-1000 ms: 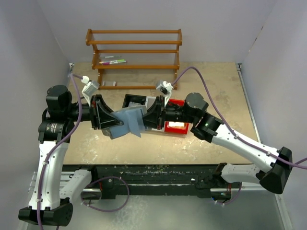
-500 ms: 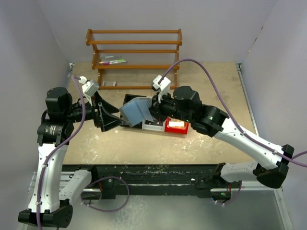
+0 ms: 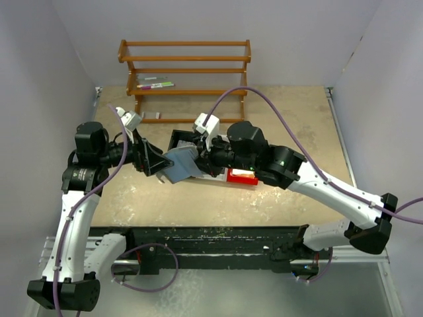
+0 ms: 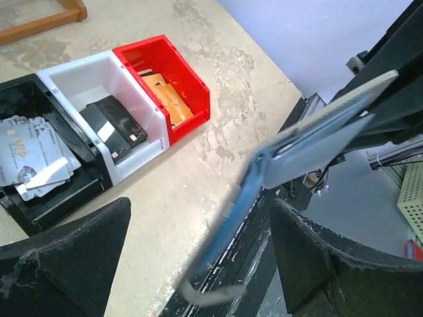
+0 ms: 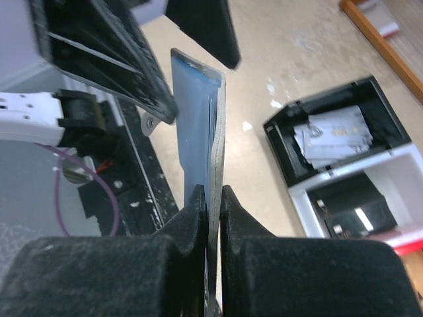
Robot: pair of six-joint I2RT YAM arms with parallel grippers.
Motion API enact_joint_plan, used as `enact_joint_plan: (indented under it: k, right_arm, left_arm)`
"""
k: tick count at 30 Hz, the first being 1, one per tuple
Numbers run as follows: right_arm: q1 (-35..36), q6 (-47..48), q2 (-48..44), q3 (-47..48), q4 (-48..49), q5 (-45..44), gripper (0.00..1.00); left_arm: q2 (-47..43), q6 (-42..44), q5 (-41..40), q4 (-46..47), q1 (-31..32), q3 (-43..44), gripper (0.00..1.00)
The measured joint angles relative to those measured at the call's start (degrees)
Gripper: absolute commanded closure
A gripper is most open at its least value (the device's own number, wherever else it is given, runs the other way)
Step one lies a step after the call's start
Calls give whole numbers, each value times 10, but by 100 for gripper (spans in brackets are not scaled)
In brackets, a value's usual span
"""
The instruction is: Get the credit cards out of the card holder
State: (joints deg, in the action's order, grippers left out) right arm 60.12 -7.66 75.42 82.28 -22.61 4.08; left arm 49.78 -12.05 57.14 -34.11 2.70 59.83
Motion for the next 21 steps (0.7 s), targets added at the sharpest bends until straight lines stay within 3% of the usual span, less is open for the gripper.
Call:
enact_joint_plan:
  k: [3,10,15,21]
  right_arm:
    - [0,-8,-2,0,24,37,100]
    - [2,-13,7,2,33,73,100]
    - [2,-33,10,3,30,91,73]
    - [2,-55,7,3,33,97,34]
  left_arm:
    - [-3,10,2,0,0,-4,24]
    - [-8,27,66,-11,0,-6,80]
    - [-12,45,105,-33,0,-6,99]
    - [-23,14,120,-19,0,-6,100]
